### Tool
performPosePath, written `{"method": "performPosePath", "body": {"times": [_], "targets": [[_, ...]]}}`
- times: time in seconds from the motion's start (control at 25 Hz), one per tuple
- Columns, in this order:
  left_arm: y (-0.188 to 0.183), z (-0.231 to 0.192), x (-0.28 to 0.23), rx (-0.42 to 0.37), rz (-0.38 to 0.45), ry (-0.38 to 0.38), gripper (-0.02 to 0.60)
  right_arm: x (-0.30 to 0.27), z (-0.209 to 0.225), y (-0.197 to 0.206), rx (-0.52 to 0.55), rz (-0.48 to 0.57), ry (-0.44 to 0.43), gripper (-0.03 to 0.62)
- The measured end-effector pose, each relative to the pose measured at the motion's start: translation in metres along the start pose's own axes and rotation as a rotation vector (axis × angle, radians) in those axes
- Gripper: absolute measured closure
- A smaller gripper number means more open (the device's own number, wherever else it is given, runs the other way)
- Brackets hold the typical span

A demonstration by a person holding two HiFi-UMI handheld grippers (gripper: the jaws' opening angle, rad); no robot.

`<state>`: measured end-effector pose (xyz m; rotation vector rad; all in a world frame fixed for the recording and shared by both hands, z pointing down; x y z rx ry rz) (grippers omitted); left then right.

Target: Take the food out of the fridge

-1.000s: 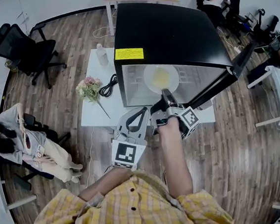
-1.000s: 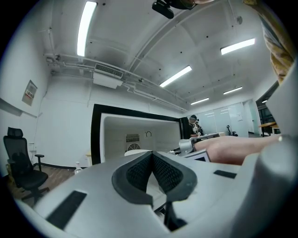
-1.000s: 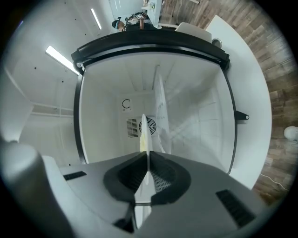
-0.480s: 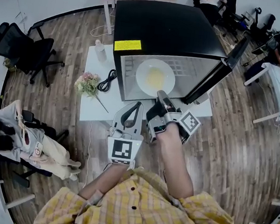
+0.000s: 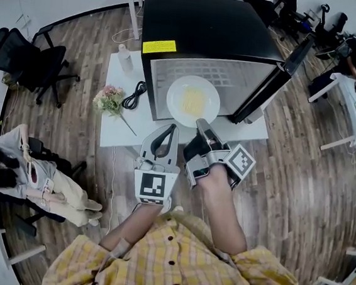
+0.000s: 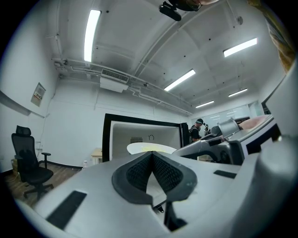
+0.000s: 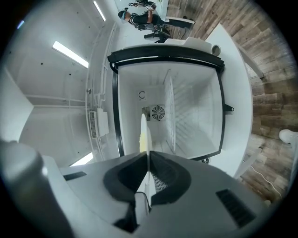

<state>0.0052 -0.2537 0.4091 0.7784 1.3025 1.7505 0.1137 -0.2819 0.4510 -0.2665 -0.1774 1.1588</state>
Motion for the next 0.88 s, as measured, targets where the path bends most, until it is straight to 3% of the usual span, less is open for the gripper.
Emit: {"method": "performPosePath", "body": {"times": [0.88], "targets": [[-0.01,0.007,0.027,-0.006,0.008,0.004,0.574,0.04,-0.001,0.023,0.018,-0.009,0.01,0.574]]}}
Point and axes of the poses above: the fingertips, and each gripper's own axes: x backward along the fingers, z to its right, y out of its underside, the point moved 3 cm from there along x, backward along the fingers, and after that the axes turned 15 degrees about -x, right-handed, at the moved point
